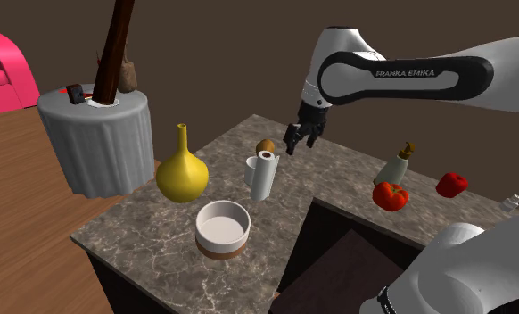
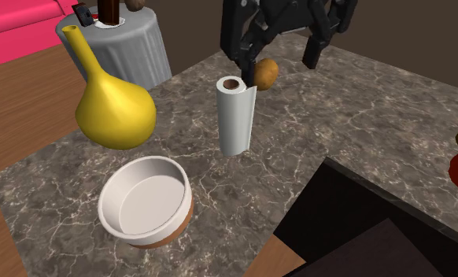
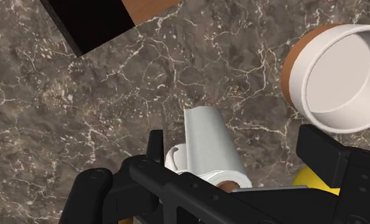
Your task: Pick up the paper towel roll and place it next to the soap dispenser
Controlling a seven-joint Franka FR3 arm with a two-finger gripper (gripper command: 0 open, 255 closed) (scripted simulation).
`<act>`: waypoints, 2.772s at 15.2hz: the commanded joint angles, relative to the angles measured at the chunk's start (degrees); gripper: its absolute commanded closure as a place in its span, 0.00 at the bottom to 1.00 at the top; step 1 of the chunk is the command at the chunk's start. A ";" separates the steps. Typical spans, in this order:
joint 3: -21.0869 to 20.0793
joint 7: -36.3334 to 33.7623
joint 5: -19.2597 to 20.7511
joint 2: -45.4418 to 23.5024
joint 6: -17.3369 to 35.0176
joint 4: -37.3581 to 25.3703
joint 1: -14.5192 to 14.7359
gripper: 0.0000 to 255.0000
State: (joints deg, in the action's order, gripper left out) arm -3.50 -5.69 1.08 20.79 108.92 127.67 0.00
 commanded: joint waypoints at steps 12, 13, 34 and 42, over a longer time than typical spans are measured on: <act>-1.29 -0.48 3.22 -24.47 11.11 -14.22 0.48 0.00; -1.27 -0.52 3.27 -24.76 11.82 -13.79 0.47 0.00; -1.13 -0.72 3.62 -26.57 15.75 -11.65 0.37 1.00; -1.20 -0.32 3.26 -24.91 11.44 -14.33 0.37 1.00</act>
State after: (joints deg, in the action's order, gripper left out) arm -4.66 -6.00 4.37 -4.28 121.09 113.88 0.33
